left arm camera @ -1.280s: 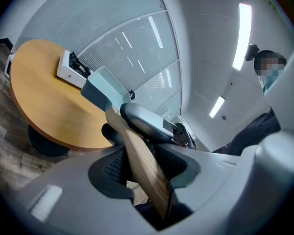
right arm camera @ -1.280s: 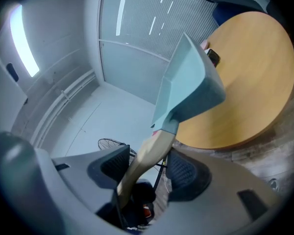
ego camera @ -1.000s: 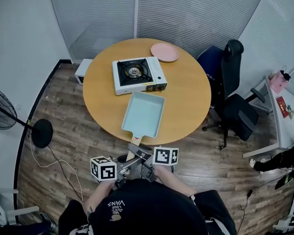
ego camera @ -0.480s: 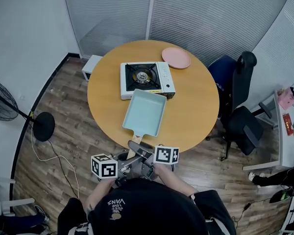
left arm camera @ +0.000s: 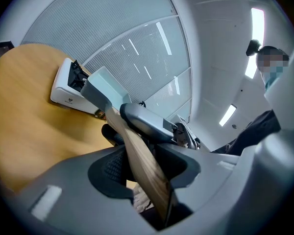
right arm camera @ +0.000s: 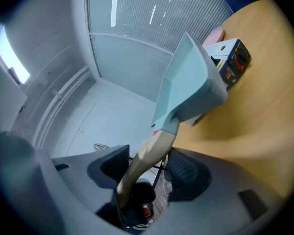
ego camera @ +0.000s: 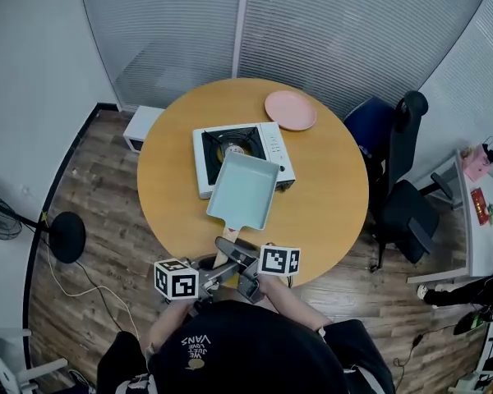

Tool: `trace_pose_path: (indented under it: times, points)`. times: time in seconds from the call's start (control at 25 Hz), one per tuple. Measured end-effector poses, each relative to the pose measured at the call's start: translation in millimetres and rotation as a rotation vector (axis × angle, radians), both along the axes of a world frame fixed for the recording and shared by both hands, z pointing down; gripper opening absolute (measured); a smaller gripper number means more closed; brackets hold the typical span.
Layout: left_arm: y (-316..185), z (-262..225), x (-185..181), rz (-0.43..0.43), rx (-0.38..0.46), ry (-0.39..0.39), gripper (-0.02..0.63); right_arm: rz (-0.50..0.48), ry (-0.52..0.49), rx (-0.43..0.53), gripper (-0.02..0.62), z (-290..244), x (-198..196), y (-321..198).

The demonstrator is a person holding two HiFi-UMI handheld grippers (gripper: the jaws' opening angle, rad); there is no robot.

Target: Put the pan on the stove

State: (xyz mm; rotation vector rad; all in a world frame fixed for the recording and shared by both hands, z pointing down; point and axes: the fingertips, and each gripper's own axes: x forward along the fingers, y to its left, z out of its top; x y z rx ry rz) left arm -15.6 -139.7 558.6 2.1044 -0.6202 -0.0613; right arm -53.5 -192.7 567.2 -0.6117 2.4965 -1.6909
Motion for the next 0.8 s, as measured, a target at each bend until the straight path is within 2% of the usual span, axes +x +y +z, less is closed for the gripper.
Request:
trace_pose_path:
  times: [0.52, 0.8]
  points:
    - [-82, 24, -25, 0.042, -0.011, -0.003, 0.158, 0.044, 0.011, -0.015, 0.221, 25, -23, -83]
    - [-107, 34, -27, 0.015, -0.029, -0.01, 0.158, 0.029, 0.0, -0.037, 0.222, 36, -26, -108]
